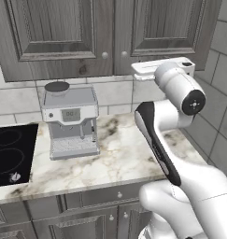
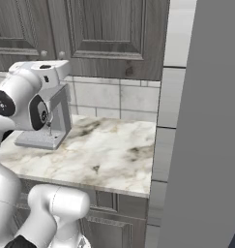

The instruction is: Get the candle and the beer from the cabinet and move them to the dining counter.

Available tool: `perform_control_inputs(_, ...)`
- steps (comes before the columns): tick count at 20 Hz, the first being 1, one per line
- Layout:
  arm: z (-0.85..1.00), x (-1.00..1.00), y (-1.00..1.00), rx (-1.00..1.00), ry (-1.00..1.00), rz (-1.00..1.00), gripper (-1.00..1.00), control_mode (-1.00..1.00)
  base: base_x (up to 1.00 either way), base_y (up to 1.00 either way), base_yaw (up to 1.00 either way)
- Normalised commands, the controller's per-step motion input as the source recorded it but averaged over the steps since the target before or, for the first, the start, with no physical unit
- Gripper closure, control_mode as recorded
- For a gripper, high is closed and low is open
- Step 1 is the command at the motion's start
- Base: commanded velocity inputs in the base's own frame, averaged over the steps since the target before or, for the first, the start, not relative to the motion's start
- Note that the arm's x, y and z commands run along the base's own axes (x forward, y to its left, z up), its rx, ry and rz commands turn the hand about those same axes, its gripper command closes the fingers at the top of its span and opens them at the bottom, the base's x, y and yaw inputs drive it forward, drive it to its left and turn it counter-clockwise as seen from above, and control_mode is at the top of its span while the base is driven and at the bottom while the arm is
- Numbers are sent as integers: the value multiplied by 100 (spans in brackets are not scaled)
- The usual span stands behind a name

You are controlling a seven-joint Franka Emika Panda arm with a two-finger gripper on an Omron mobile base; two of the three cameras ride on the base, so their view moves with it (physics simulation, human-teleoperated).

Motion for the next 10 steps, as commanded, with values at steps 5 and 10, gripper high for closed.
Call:
perform_control_inputs(5,0,20,3,0,0,0,-100,-100,0,0,0)
perform_control_inputs(10,0,20,0,0,0,0,-100,-100,0,0,0)
